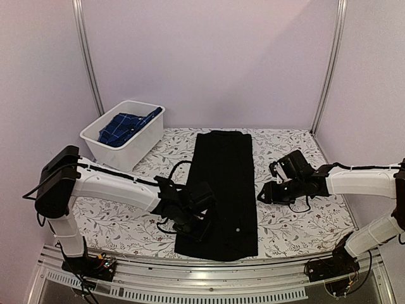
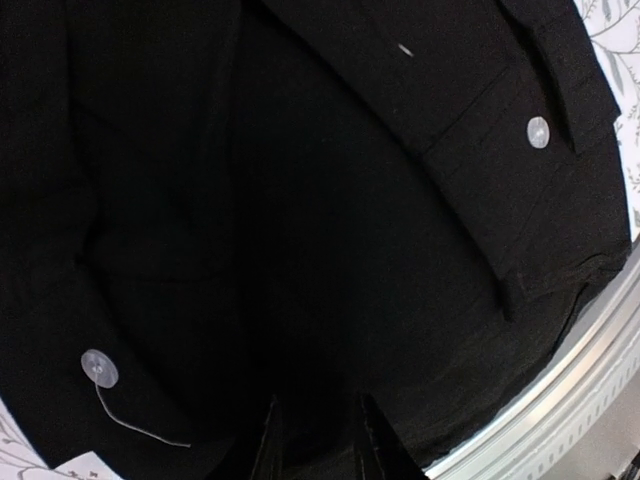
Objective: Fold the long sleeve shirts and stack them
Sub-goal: Smooth out the rectangle-folded shirt at the center of the board.
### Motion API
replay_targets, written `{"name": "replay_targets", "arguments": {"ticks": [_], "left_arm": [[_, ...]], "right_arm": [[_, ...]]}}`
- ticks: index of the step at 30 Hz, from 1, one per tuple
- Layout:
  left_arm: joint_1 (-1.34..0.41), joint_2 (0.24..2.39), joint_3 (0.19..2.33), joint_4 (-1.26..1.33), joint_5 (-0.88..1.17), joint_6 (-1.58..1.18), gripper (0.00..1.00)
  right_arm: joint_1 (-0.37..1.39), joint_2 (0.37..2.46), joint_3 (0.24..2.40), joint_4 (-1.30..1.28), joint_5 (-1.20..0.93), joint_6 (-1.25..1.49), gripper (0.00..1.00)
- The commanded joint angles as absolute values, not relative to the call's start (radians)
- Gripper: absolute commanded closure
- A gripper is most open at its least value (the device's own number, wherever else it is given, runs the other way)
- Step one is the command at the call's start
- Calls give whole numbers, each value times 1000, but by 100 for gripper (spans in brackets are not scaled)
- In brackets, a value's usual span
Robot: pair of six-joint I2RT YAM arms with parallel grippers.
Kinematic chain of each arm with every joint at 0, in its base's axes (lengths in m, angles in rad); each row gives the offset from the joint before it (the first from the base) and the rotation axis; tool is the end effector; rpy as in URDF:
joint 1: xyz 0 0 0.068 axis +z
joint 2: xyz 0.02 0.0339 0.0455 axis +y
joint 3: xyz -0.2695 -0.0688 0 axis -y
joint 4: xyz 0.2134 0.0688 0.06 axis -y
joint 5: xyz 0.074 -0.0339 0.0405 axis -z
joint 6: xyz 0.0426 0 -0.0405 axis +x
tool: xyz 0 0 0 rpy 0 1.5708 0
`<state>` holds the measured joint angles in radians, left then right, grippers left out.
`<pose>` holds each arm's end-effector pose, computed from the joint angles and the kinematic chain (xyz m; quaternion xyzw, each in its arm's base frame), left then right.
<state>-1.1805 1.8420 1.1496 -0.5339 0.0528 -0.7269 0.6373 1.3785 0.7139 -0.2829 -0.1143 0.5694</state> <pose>0.1250 -0.3098 0.1734 0.2259 0.9586 -0.1548 0.0779 0.1911 0.1475 0.1992 -0.0498 0.9491 0.2185 0.2212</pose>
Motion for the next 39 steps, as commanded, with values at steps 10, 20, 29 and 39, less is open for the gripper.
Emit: {"name": "replay_targets", "arguments": {"ticks": [10, 20, 29, 39], "left_arm": [[-1237, 1844, 1214, -663, -130, -770, 73], [-1238, 1879, 1215, -667, -155, -753, 73], [-1238, 1911, 1196, -633, -164, -734, 74], [-1238, 1889, 1212, -633, -167, -714, 99]], "right_arm": [[643, 1382, 674, -238, -129, 597, 48], [643, 1378, 663, -236, -133, 607, 48], [643, 1372, 654, -237, -140, 618, 48], [643, 1362, 652, -240, -147, 625, 48]]}}
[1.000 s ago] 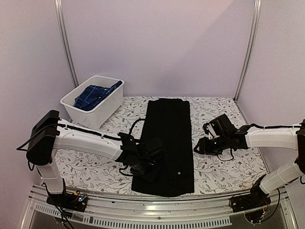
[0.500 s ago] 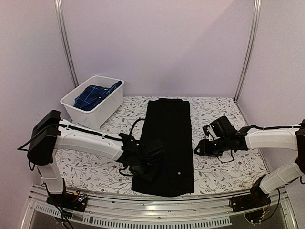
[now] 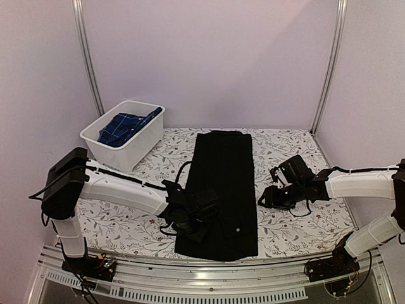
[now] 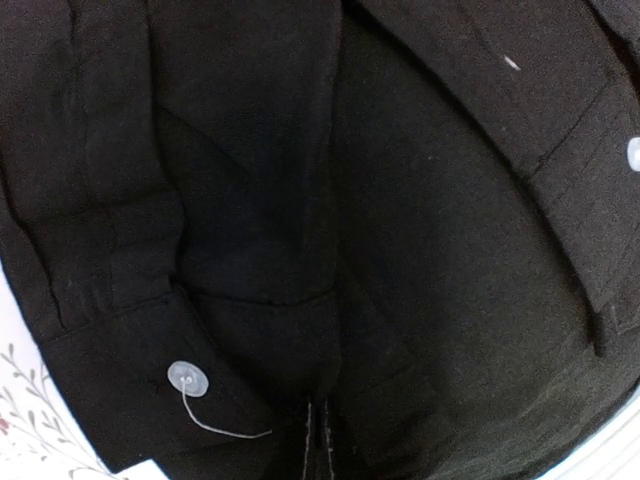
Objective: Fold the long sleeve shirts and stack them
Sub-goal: Smooth out the rectangle-folded shirt at the center of the board.
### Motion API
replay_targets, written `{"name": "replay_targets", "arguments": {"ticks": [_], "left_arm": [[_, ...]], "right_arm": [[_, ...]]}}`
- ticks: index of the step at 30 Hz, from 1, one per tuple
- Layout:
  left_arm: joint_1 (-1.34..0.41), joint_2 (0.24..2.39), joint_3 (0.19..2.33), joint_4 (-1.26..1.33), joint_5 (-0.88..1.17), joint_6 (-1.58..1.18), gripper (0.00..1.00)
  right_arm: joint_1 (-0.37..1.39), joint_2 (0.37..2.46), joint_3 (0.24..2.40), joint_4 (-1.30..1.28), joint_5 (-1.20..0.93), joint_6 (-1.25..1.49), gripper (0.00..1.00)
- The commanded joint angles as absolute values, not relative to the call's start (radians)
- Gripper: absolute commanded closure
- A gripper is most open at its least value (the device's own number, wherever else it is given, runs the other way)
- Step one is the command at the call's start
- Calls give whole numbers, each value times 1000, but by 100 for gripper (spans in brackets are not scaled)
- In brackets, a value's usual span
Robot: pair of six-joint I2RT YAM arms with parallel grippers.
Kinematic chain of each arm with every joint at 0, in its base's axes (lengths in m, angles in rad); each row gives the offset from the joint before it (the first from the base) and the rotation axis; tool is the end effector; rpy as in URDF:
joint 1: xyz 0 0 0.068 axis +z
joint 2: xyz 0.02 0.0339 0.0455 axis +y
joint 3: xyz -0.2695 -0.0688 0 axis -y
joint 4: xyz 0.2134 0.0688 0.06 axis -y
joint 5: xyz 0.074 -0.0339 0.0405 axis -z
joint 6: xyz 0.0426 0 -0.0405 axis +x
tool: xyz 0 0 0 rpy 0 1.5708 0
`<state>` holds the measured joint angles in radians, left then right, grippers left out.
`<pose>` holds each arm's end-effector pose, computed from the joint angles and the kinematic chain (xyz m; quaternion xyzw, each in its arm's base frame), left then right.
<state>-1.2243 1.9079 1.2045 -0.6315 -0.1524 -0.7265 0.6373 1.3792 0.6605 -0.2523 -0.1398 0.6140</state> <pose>0.1208 -0.3156 0.1627 0.2352 0.9619 -0.0547 0.1284 0.1848 0.1442 0.1868 -0.0317 0.9527 0.2267 0.1998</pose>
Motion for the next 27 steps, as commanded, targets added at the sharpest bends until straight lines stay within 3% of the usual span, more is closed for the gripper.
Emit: {"name": "replay_targets", "arguments": {"ticks": [1, 27], "left_arm": [[-1238, 1887, 1216, -638, -166, -711, 100], [-1283, 1882, 1271, -646, -86, -645, 100]], "right_arm": [[643, 1362, 651, -241, -147, 626, 48], [654, 1349, 641, -249, -143, 641, 48]]}}
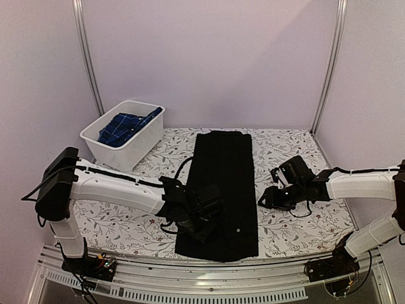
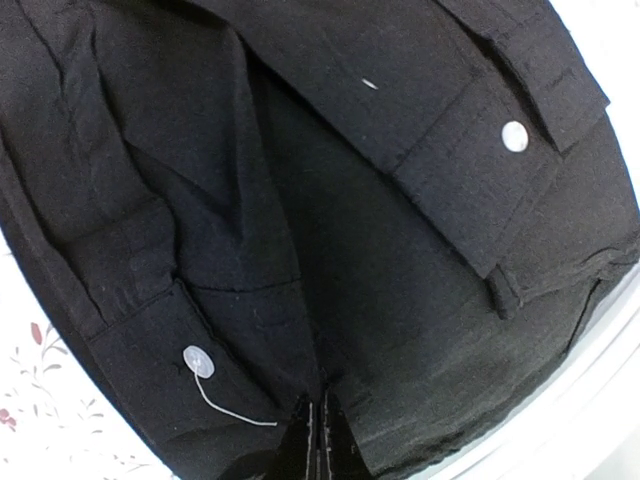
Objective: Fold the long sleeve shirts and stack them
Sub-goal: Smooth out the rectangle-folded shirt at the center of the board, then pick up the rectangle-folded shirt from the center of the board.
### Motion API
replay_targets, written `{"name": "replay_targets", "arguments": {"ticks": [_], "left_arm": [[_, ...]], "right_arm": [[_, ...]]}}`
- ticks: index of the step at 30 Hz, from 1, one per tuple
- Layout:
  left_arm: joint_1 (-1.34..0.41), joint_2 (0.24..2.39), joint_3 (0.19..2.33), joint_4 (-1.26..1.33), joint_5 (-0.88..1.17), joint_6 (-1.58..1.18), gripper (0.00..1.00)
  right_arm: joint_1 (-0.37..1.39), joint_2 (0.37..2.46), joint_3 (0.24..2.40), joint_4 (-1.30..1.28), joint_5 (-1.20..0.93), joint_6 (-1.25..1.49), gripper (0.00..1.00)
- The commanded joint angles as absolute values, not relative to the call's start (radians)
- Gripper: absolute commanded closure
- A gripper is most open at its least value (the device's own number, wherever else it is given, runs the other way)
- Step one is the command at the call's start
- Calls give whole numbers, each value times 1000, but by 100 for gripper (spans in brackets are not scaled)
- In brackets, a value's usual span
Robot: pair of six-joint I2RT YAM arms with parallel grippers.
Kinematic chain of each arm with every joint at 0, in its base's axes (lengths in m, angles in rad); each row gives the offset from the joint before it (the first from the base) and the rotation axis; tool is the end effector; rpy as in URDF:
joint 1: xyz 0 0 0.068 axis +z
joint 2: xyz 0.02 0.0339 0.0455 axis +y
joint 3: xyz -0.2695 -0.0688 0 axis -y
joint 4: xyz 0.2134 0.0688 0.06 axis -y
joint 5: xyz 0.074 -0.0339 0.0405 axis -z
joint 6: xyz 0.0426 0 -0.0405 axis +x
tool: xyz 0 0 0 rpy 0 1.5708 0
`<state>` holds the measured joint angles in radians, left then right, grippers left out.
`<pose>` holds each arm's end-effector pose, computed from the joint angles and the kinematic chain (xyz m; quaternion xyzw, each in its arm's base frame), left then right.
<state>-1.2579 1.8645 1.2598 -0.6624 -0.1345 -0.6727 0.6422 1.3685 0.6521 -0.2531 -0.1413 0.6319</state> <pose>0.1108 -0.3241 0.1886 0.2747 0.9473 -0.0863 0.1405 0.1821 0.1437 0.1868 -0.0258 0.9526 0.2299 0.1974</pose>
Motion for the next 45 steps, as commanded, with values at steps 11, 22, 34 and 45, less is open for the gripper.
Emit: {"name": "replay_targets", "arguments": {"ticks": [11, 22, 34, 45], "left_arm": [[-1259, 1823, 1227, -576, -51, -631, 52], [-1087, 1564, 1024, -362, 165, -701, 43], [-949, 1211, 654, -235, 272, -859, 45], [-909, 1121, 398, -18, 421, -967, 49]], "right_arm": [[677, 1369, 669, -265, -135, 643, 48], [763, 1350, 641, -266, -147, 702, 47], [961, 1271, 548, -228, -107, 954, 45], [996, 1238, 447, -133, -155, 1057, 44]]}}
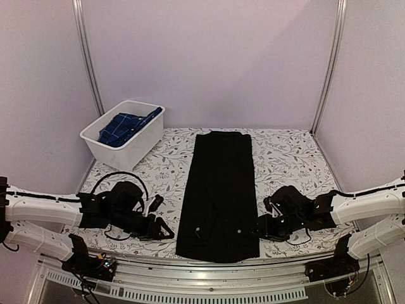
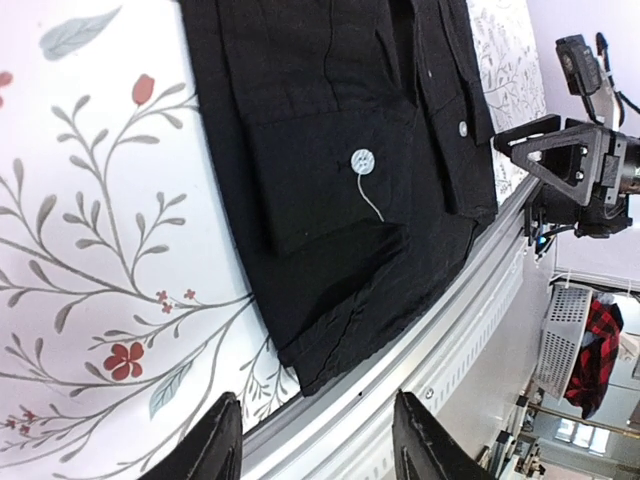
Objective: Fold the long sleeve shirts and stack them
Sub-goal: Pick up the rectangle-folded shirt from the center of the board.
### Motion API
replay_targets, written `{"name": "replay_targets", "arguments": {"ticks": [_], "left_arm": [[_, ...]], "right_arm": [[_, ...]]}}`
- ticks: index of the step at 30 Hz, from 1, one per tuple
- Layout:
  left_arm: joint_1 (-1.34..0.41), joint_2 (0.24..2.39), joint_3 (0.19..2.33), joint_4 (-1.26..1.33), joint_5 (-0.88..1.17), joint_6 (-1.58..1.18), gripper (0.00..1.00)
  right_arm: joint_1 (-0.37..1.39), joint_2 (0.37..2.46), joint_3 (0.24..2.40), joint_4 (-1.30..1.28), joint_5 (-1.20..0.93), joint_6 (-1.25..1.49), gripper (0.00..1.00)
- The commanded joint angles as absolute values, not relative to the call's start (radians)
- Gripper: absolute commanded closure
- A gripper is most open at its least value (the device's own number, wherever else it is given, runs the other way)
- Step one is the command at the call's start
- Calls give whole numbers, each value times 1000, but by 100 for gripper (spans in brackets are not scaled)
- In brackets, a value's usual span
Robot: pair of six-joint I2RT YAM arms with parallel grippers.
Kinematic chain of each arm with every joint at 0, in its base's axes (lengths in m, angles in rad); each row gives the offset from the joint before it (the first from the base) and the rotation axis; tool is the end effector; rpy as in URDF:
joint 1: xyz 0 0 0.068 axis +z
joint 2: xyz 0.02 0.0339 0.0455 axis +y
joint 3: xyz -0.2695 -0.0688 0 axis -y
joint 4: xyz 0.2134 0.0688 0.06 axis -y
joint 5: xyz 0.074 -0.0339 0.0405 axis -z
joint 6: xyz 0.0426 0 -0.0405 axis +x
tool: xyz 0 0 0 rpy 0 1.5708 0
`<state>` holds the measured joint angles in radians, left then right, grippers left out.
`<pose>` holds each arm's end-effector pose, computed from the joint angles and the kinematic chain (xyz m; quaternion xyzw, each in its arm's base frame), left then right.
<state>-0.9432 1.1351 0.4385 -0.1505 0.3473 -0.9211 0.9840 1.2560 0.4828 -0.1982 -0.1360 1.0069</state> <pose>0.0963 -0.1574 0.1815 0.0713 0.9204 -0.3763 0.0781 0.1041 0.1670 0.1677 -0.0091 0.9534 0.2825 0.1058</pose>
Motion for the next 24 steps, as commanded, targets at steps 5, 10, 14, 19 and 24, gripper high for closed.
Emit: {"name": "replay_targets", "arguments": {"ticks": [5, 10, 14, 19, 24], "left_arm": [[-889, 1162, 361, 106, 477, -972, 49], [-879, 1192, 344, 151, 496, -983, 51], [-877, 1197, 338, 156, 510, -983, 51], [-878, 1212, 329, 171, 540, -982, 51], [-879, 1238, 333, 195, 575, -983, 53]], "right_arm": [[996, 1244, 419, -87, -187, 1077, 44], [996, 1263, 388, -39, -220, 1081, 44], [996, 1262, 371, -15, -229, 1087, 44], [997, 1262, 346, 39, -256, 1104, 44], [998, 1244, 310, 75, -260, 1135, 45]]}}
